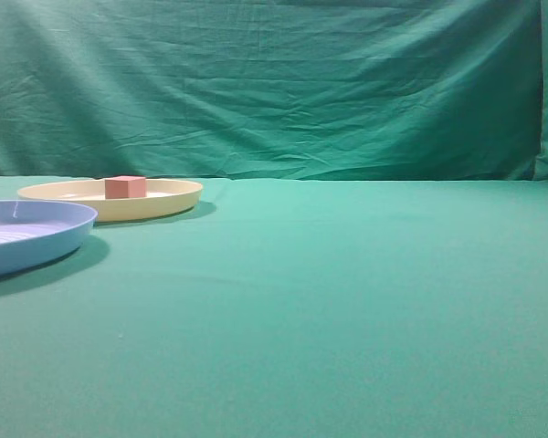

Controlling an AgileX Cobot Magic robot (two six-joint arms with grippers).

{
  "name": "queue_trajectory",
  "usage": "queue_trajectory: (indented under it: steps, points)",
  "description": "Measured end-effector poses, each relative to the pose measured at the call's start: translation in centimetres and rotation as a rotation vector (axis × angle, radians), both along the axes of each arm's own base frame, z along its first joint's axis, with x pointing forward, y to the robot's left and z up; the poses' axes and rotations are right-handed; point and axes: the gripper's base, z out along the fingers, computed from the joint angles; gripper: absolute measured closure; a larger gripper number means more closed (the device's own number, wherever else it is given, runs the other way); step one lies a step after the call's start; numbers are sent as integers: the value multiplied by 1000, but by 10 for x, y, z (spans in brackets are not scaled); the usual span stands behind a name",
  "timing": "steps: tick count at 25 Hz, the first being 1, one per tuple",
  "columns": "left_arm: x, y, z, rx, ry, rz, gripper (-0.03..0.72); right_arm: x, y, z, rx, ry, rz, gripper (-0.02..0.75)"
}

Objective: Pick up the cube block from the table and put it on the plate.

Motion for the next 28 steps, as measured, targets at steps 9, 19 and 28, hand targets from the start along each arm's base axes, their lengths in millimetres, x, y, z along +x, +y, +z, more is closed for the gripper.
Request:
queue_trajectory:
  steps: [9,19,28]
  points:
    - [0,0,0,0,0,0,688,-98,-72,8,11,-14,-54,738]
    - [0,0,0,0,0,0,688,-196,-135,-23,205,-83,-88,738]
    - [0,0,0,0,0,0,688,-221,-162,-21,124,-142,-91,738]
